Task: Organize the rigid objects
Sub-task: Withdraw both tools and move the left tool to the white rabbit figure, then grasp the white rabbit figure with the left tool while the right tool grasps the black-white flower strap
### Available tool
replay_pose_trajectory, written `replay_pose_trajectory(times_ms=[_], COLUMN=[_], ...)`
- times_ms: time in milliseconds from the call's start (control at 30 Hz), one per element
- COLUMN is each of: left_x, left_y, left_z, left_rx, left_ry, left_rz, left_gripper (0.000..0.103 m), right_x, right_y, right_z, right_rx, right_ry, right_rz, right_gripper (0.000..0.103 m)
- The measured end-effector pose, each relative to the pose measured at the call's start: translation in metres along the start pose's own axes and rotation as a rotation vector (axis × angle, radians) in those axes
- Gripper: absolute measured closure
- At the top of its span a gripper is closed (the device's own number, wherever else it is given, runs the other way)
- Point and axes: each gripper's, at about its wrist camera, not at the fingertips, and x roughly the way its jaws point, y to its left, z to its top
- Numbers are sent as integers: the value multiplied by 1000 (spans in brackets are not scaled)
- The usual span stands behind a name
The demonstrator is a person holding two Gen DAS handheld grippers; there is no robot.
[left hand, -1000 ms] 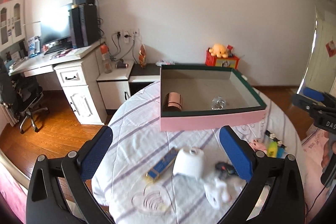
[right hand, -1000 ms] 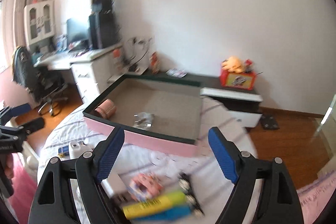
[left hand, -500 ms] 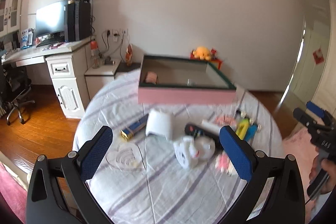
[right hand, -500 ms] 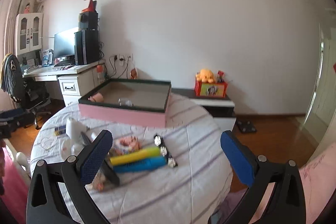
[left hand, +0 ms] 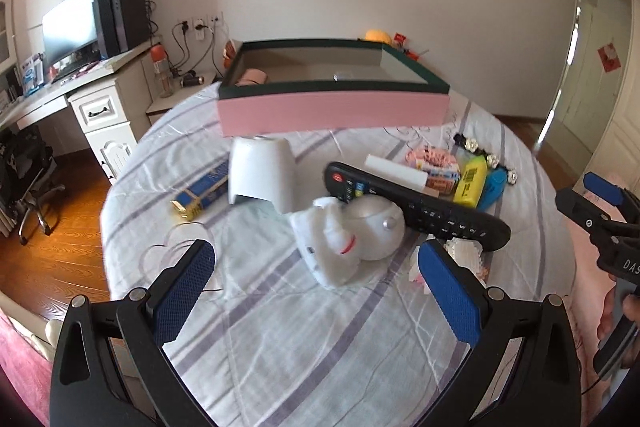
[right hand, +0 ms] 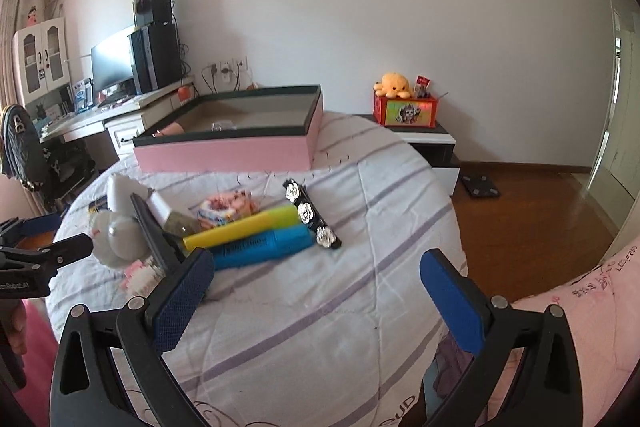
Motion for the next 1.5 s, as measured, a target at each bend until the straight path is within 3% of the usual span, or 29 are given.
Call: replay_pose_trajectory(times_ms=[500, 533, 600, 633, 967, 1133, 1267, 1500], left_x=[58, 58, 57, 57, 25, 11, 9, 9], left_y=[-19, -19, -18, -17, -1, 9, 17, 21], left_z=[12, 12, 11, 10, 0, -2, -2, -1], left_rx=[7, 9, 15, 17, 31, 34, 15, 2], left_ry=[89, 79, 70, 77, 36, 15, 18, 17], left_rz=[83, 71, 24, 2, -5, 9, 5, 10], left_gripper=[1, 2, 23, 24, 25, 25, 25, 24], right_x=[36, 37, 38, 39, 35, 41, 54, 87], right_y=[-3, -3, -2, -2, 9, -1, -11, -12], right_z=[-12, -13, -13, -13, -10, 3, 16, 31], right_rx=[13, 14, 10, 9, -14, -22, -24, -67], right_ry=[76, 78, 81, 82, 77, 67, 78, 154], right_rz=[42, 43, 45, 42, 26, -38, -41, 19], right_gripper=[0, 0, 0, 0, 0, 0, 0, 14])
